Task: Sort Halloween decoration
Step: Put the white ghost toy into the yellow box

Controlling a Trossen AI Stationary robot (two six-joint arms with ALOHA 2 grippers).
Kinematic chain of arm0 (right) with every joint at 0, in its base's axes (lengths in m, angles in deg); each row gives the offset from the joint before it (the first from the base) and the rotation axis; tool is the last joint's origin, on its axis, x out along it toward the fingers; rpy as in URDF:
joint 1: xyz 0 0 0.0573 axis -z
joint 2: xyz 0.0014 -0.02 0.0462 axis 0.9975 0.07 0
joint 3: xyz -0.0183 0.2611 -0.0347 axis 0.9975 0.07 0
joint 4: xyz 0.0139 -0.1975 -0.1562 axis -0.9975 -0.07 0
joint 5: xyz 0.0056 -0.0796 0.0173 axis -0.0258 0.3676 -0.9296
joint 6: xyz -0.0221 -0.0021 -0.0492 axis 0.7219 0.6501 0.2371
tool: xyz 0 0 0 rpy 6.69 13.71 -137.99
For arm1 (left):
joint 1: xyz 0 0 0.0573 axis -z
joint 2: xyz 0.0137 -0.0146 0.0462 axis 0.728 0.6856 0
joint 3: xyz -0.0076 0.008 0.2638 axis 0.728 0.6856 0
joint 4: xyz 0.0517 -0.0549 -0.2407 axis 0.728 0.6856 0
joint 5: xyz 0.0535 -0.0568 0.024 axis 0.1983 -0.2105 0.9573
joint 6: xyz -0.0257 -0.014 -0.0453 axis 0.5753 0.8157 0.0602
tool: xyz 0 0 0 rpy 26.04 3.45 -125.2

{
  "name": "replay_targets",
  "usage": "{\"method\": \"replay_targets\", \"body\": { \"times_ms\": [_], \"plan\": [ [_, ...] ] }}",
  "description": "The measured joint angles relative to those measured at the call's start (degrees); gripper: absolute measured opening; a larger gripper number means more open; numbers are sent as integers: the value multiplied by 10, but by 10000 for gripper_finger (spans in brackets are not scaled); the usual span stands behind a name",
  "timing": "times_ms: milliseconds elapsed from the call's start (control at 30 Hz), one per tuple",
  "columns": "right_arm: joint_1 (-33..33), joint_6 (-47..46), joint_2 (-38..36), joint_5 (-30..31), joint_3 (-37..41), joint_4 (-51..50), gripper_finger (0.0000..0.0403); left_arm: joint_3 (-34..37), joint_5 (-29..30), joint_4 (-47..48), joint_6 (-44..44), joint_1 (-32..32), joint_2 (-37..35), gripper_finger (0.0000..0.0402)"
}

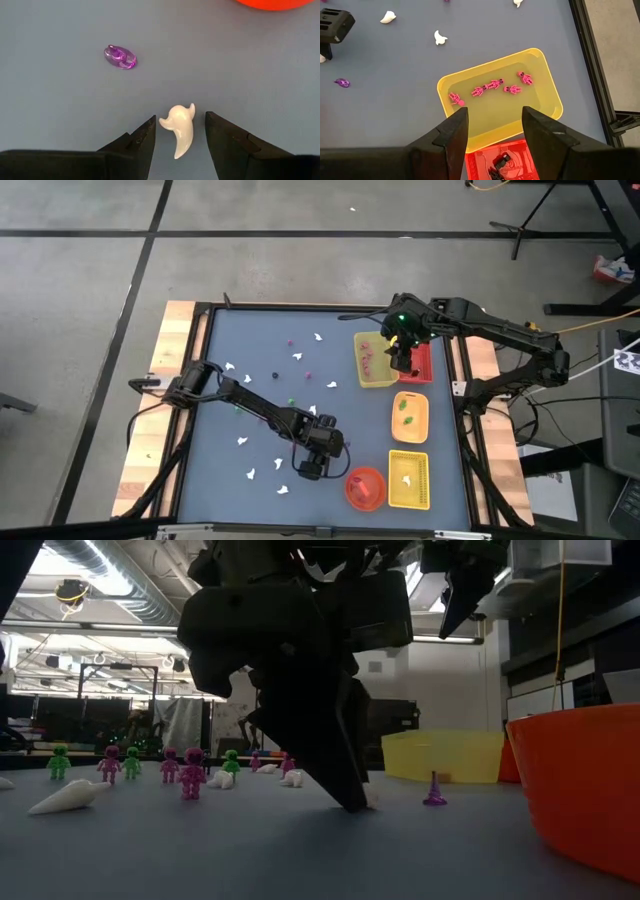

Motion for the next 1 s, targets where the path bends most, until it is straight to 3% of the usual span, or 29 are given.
{"method": "replay_targets", "body": {
  "times_ms": [600, 1000],
  "plan": [
    [0, 0, 0, 0, 0, 0, 184, 0, 2, -1, 0, 0, 0, 150],
    [0, 0, 0, 0, 0, 0, 184, 0, 1, -2, 0, 1, 0, 86]
  ]
}}
